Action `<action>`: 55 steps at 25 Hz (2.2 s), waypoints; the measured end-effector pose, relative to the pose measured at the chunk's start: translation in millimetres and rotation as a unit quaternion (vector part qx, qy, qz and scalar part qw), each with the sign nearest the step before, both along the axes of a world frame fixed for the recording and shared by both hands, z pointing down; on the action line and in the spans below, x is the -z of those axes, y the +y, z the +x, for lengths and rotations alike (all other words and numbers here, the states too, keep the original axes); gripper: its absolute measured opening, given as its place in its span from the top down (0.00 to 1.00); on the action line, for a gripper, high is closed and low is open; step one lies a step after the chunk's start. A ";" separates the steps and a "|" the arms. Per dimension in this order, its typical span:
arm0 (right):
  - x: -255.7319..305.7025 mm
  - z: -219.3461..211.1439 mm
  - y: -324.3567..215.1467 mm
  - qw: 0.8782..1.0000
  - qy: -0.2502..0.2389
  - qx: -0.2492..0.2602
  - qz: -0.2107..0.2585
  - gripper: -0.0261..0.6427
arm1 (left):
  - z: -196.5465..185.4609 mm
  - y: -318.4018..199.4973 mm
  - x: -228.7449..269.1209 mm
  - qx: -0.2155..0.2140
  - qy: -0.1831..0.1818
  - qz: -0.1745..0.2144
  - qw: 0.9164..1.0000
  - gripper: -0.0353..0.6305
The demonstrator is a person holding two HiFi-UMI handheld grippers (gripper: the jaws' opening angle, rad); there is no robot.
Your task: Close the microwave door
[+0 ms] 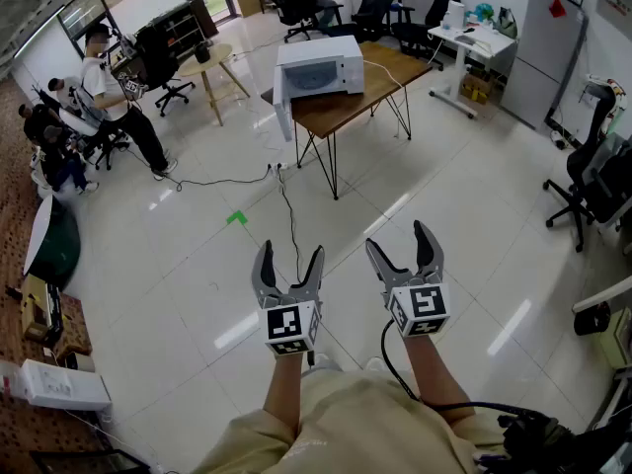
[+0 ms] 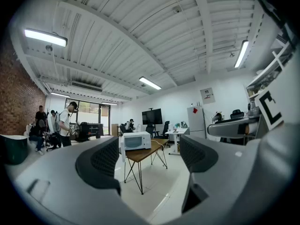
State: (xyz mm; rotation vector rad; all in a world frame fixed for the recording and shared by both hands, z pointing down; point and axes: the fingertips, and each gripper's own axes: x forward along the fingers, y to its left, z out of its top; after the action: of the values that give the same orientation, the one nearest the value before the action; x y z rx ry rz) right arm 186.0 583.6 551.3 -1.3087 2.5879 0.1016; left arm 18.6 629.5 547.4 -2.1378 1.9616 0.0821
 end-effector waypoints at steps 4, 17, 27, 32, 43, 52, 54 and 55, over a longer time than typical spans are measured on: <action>-21.8 17.9 -25.4 1.000 -0.005 0.005 -0.020 0.35 | 31.2 -23.4 3.3 -0.014 -0.005 0.011 1.000 0.36; -15.5 -51.9 -126.3 0.999 0.030 -0.011 -0.012 0.38 | -36.8 -140.2 -23.8 -0.030 0.016 -0.008 0.999 0.36; 14.4 -190.3 -208.4 0.999 0.047 0.002 0.010 0.38 | -152.3 -227.5 1.8 -0.046 0.032 0.010 0.998 0.38; 0.5 -242.1 -243.2 0.998 0.062 0.006 0.000 0.38 | -193.4 -270.3 -14.1 -0.060 0.042 0.002 0.997 0.38; 12.0 -217.3 -393.7 0.999 0.052 0.013 -0.010 0.38 | -172.7 -420.8 -9.8 -0.057 0.037 -0.016 0.998 0.39; 25.6 -151.5 -542.4 0.999 0.019 0.047 0.004 0.39 | -112.4 -547.2 10.8 -0.020 0.017 -0.001 1.000 0.40; 24.2 -144.3 -568.9 0.999 0.014 0.051 0.001 0.39 | -106.1 -568.3 14.4 -0.013 0.015 0.002 1.000 0.40; 20.3 -140.2 -582.6 0.998 0.012 0.054 -0.004 0.39 | -102.8 -577.5 14.9 -0.010 0.015 0.003 1.000 0.40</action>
State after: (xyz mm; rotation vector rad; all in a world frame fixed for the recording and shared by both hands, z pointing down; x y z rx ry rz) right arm 45.8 1.0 530.9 -1.1754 2.6744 0.0879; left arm -84.2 52.0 532.5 -2.1636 1.9547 0.1242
